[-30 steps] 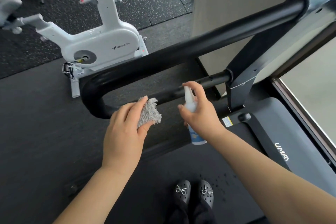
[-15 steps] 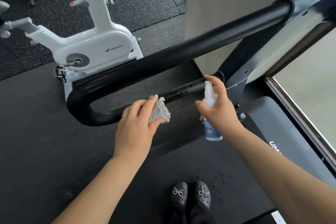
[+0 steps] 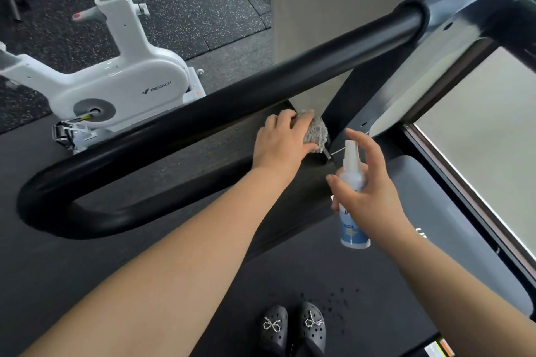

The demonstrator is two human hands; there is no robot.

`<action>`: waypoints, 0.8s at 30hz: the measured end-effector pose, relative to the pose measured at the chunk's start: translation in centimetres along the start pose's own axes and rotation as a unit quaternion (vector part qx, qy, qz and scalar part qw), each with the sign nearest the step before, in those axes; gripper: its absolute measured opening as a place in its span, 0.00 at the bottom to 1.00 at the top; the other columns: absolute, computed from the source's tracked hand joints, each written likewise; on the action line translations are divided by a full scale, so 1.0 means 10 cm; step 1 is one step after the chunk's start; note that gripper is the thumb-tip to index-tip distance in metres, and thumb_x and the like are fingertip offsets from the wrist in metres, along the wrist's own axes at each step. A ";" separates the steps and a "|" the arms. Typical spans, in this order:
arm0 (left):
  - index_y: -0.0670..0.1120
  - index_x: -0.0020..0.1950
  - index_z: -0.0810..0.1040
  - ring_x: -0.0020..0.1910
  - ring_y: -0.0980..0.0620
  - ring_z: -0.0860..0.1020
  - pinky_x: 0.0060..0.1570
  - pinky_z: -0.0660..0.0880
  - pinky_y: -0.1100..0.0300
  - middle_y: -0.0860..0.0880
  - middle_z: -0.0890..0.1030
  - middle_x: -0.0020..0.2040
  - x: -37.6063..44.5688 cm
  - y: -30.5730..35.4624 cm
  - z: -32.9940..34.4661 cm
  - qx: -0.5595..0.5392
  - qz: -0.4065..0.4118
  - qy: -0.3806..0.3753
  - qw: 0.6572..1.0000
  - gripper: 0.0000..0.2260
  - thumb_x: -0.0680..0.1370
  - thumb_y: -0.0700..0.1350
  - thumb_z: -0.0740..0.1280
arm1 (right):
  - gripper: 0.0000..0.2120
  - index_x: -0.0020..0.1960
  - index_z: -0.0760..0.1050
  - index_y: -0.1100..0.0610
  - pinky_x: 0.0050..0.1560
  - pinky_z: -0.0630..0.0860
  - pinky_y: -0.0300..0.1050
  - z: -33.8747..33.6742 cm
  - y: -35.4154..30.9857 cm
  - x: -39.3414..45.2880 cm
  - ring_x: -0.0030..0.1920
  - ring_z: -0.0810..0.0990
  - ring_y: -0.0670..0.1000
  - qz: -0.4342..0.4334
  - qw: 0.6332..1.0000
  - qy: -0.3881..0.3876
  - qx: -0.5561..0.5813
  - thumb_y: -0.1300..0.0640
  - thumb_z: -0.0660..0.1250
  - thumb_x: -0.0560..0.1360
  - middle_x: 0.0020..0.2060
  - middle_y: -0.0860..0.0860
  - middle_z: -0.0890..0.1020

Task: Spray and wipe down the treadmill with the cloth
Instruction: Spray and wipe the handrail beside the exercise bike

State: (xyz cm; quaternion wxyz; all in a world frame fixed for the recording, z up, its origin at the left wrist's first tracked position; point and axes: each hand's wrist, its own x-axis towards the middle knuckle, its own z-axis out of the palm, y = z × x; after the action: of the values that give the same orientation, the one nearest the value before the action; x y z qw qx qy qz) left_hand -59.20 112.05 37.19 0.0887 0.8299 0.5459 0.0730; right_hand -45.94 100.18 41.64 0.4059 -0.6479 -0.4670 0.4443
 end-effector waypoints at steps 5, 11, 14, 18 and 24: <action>0.52 0.76 0.53 0.57 0.42 0.74 0.47 0.71 0.50 0.43 0.72 0.63 0.25 0.16 0.33 0.057 -0.016 -0.063 0.996 0.30 0.78 0.63 0.54 | 0.32 0.68 0.62 0.34 0.36 0.84 0.46 -0.16 0.08 0.07 0.33 0.81 0.59 0.002 1.000 0.013 0.007 0.64 0.68 0.77 0.38 0.54 0.79; 0.52 0.76 0.54 0.54 0.43 0.74 0.43 0.70 0.52 0.44 0.72 0.62 0.12 0.03 0.27 0.081 0.014 -0.065 0.995 0.30 0.78 0.60 0.59 | 0.32 0.67 0.62 0.33 0.37 0.84 0.48 -0.15 0.06 0.13 0.34 0.82 0.59 -0.004 1.000 0.001 0.006 0.64 0.68 0.77 0.38 0.55 0.79; 0.53 0.77 0.51 0.54 0.44 0.74 0.45 0.71 0.51 0.45 0.71 0.62 -0.02 -0.10 0.22 0.088 0.006 -0.072 0.994 0.31 0.78 0.60 0.60 | 0.33 0.68 0.62 0.32 0.37 0.83 0.45 -0.11 0.03 0.13 0.33 0.82 0.57 -0.005 1.000 -0.006 0.002 0.63 0.68 0.77 0.39 0.54 0.79; 0.55 0.77 0.47 0.53 0.44 0.73 0.45 0.70 0.52 0.46 0.71 0.62 -0.26 -0.33 0.13 0.110 -0.010 -0.081 0.991 0.32 0.78 0.60 0.59 | 0.32 0.68 0.63 0.32 0.37 0.83 0.47 -0.07 -0.03 0.11 0.33 0.82 0.59 -0.005 1.000 -0.010 0.006 0.63 0.68 0.77 0.40 0.54 0.79; 0.57 0.77 0.46 0.53 0.45 0.73 0.44 0.69 0.52 0.48 0.71 0.62 -0.66 -0.72 -0.05 0.124 -0.032 -0.086 0.988 0.34 0.77 0.60 0.61 | 0.33 0.67 0.62 0.31 0.39 0.84 0.51 0.03 -0.11 0.06 0.33 0.82 0.60 -0.013 1.000 -0.026 0.003 0.63 0.68 0.77 0.40 0.55 0.79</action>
State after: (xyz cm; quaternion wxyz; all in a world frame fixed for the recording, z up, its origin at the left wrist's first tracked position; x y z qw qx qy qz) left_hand -68.35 108.84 35.91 0.0337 0.8196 0.5676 -0.0702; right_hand -46.43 101.05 42.50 0.4014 -0.6289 -0.4842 0.4571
